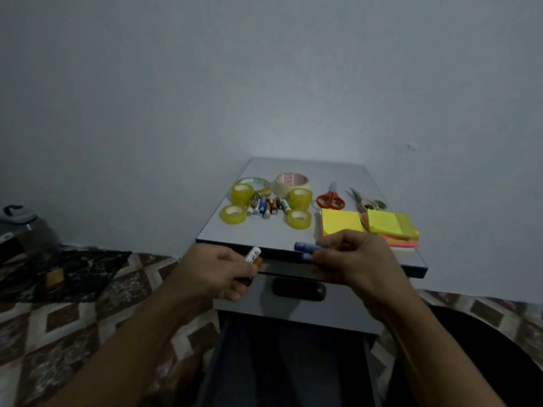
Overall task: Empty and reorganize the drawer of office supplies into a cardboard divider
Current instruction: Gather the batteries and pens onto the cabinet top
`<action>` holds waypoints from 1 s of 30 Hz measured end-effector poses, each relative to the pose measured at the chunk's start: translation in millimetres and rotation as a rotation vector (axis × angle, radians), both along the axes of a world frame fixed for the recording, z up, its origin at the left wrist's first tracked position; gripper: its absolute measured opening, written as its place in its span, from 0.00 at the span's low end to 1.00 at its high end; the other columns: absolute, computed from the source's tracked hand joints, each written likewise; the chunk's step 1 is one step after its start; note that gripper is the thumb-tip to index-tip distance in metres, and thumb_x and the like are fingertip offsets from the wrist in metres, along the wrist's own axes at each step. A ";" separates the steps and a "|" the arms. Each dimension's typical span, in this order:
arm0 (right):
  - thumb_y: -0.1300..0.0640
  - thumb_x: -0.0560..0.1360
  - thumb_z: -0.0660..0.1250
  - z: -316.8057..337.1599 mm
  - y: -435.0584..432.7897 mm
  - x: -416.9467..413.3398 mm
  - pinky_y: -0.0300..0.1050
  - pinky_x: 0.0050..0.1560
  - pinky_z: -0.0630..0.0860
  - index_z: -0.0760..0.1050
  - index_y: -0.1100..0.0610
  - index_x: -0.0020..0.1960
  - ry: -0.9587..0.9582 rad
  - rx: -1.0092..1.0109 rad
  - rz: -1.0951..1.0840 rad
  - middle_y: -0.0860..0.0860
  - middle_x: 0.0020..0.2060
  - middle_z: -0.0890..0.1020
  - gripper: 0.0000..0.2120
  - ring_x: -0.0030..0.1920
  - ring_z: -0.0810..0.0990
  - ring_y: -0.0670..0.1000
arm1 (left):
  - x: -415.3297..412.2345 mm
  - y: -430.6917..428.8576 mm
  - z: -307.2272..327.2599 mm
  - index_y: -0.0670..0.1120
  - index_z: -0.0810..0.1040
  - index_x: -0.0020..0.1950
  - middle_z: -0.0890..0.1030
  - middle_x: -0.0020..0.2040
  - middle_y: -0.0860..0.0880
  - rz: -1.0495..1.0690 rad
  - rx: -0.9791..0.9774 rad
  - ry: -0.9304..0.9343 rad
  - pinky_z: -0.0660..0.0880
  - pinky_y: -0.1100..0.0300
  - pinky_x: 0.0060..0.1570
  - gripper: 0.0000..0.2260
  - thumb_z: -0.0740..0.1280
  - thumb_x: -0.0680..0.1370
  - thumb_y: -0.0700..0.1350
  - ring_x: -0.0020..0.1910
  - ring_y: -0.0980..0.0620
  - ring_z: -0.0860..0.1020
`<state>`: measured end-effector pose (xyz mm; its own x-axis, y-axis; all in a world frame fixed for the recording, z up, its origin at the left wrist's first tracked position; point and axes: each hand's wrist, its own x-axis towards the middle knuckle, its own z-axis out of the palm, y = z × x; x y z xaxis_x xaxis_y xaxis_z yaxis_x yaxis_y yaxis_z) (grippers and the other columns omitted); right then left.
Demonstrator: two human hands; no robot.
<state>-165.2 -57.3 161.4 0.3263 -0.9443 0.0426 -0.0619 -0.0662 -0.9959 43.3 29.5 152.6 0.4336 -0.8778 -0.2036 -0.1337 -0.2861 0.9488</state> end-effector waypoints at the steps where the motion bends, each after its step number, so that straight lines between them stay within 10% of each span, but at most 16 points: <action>1: 0.71 0.71 0.73 10.6 -12.3 7.7 0.52 0.41 0.83 0.79 0.65 0.44 0.011 -0.029 -0.020 0.63 0.37 0.85 0.05 0.36 0.85 0.59 | 3.9 -9.0 12.8 0.33 0.82 0.43 0.80 0.27 0.42 0.018 -0.031 -0.001 0.74 0.64 0.23 0.06 0.76 0.73 0.36 0.22 0.52 0.76; 24: 0.66 0.69 0.68 6.2 -144.4 138.5 0.48 0.37 0.82 0.82 0.60 0.39 0.590 -0.538 -0.266 0.55 0.34 0.81 0.04 0.33 0.79 0.52 | 37.6 -193.1 56.1 0.39 0.76 0.33 0.79 0.23 0.45 0.075 0.114 -0.513 0.71 0.66 0.20 0.11 0.76 0.69 0.39 0.16 0.52 0.73; 30: 0.65 0.72 0.71 18.3 -139.5 128.5 0.51 0.53 0.82 0.82 0.66 0.53 0.638 -0.490 -0.160 0.61 0.52 0.82 0.10 0.52 0.81 0.58 | 45.6 -189.3 56.6 0.33 0.78 0.44 0.82 0.32 0.39 0.061 0.091 -0.415 0.77 0.61 0.24 0.06 0.73 0.73 0.35 0.20 0.49 0.78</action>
